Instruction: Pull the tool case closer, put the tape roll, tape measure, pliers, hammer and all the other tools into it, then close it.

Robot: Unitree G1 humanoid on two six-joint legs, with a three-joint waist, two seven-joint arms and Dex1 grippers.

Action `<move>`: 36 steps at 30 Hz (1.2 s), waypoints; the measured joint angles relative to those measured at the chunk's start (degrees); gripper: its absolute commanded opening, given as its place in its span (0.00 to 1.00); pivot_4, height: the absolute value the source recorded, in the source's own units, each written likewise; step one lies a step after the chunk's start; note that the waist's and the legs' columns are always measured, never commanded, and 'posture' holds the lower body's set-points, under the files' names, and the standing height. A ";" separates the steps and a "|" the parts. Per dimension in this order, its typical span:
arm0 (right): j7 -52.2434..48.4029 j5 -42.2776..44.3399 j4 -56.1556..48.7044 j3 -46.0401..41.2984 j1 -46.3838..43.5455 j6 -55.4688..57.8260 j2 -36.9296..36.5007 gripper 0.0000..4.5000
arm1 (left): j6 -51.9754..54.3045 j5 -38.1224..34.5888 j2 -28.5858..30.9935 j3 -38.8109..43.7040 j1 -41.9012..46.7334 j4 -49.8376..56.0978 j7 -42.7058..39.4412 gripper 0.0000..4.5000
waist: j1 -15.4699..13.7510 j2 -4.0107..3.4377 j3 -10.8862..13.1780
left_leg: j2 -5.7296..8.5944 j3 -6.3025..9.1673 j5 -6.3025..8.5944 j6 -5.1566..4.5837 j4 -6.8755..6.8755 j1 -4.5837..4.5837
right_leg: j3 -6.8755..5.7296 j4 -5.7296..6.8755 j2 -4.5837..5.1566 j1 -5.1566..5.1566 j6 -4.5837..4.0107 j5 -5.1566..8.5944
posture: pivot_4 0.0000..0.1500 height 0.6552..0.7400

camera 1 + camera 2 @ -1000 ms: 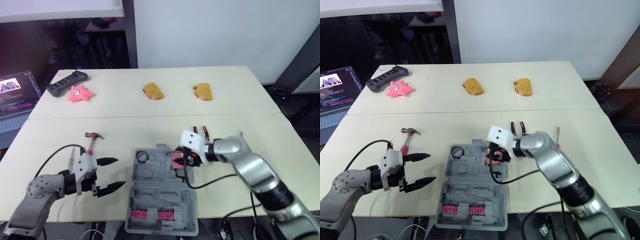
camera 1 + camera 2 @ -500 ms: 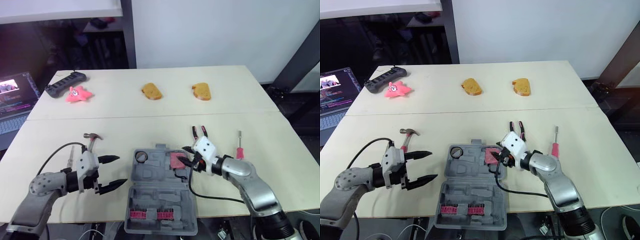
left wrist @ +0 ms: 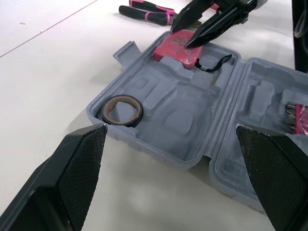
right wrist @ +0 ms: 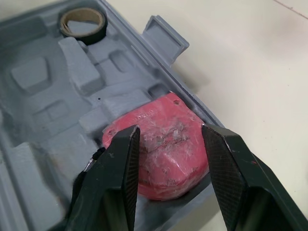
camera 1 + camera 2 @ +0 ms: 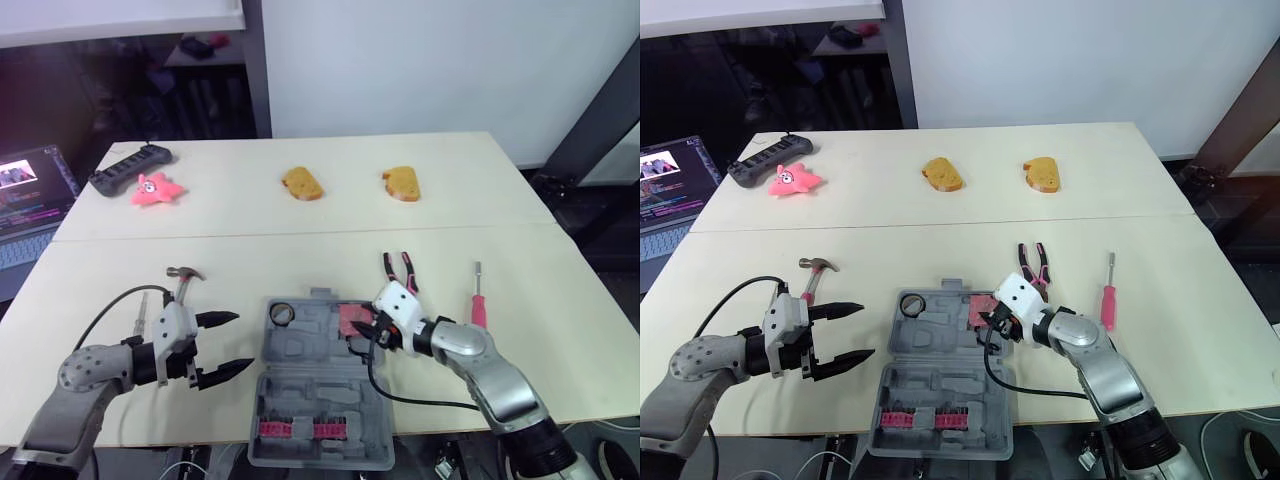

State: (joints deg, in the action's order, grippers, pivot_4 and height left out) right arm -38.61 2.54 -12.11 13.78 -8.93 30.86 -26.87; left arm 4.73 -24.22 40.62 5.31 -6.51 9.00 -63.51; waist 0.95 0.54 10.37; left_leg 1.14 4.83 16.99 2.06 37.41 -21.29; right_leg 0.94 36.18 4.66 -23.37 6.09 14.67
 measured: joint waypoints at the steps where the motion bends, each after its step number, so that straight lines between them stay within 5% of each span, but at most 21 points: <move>1: 0.01 -0.02 -0.07 0.21 -0.05 1.04 -0.04 0.48 | 0.00 0.00 0.03 0.03 -0.21 0.00 0.00 1.00 | -0.01 -0.02 -0.02 | 0.00 -0.01 0.00 0.00 -0.01 0.01 | 0.01 -0.01 0.01 0.01 0.00 0.00 | 1.00 1.00; 12: 1.02 0.10 -0.95 1.74 -2.81 12.96 0.94 0.48 | 0.00 0.00 0.50 0.11 -0.17 0.00 0.00 1.00 | -0.18 0.63 -1.17 | -0.02 0.02 0.01 -0.01 -0.30 0.90 | -0.01 -0.18 0.01 0.82 -0.21 0.16 | 1.00 1.00; 24: 1.24 3.06 -4.42 -1.31 0.62 11.18 1.61 0.48 | -0.78 -0.17 0.41 2.28 1.07 -4.32 0.15 1.00 | -0.19 0.45 -1.21 | -0.02 0.07 0.01 -0.01 -0.33 0.73 | 0.03 -0.16 0.02 0.62 -0.16 0.15 | 1.00 1.00; 31: -1.06 11.28 -20.67 -19.79 8.62 12.20 -6.37 0.48 | -0.75 -2.29 5.61 13.49 1.63 -14.36 -0.25 1.00 | -0.12 0.11 -0.80 | -0.01 0.01 0.01 -0.01 -0.24 0.07 | 0.00 -0.09 0.00 0.01 0.02 0.04 | 1.00 1.00; 36: -7.47 16.36 -23.84 -37.85 24.03 9.28 -11.44 0.53 | -5.44 -0.35 12.78 19.77 1.15 -30.55 -2.03 1.00 | -0.43 0.18 -0.75 | -0.01 0.01 0.01 -0.02 -0.28 -0.05 | -0.08 -0.14 0.00 -0.05 0.04 0.08 | 1.00 1.00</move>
State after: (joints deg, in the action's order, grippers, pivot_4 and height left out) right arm -46.08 18.89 -35.95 -24.07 15.10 40.14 -38.30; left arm -0.71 -24.57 53.39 25.09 -5.36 -21.55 -65.54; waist 0.52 0.72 9.62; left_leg 1.13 4.84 17.00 2.05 37.12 -21.34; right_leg 0.86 36.04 4.65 -23.42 6.13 14.74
